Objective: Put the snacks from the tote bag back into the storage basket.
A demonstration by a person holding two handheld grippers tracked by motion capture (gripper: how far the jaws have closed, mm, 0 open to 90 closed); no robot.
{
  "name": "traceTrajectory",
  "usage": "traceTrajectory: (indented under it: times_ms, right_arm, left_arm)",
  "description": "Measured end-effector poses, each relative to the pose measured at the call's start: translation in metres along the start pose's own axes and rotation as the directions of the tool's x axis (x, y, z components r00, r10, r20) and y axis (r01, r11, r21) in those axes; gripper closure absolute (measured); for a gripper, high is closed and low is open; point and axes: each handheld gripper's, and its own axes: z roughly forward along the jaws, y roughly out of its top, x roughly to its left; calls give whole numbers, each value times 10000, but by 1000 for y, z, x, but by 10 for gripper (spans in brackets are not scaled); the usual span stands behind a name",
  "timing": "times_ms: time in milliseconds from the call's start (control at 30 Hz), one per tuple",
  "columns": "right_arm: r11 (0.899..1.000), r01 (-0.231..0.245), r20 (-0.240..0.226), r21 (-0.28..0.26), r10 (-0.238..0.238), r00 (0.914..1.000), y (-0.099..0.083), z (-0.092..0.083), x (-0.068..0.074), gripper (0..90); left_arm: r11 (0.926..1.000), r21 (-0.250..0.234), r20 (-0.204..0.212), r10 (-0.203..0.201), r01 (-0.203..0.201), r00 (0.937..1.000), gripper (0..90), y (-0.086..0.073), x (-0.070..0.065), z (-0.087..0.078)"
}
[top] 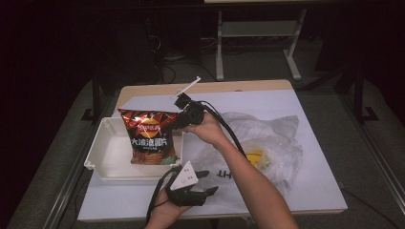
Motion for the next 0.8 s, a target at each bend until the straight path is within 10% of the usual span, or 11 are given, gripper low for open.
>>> traceTrajectory:
  times_ms: [800]
  right_arm:
    - [9991, -403, 273, -140, 407, 9988, -6, -18, -8, 519]
  left_arm:
    - [10000, 19, 2, -37, 37, 10000, 432, 0, 0, 1]
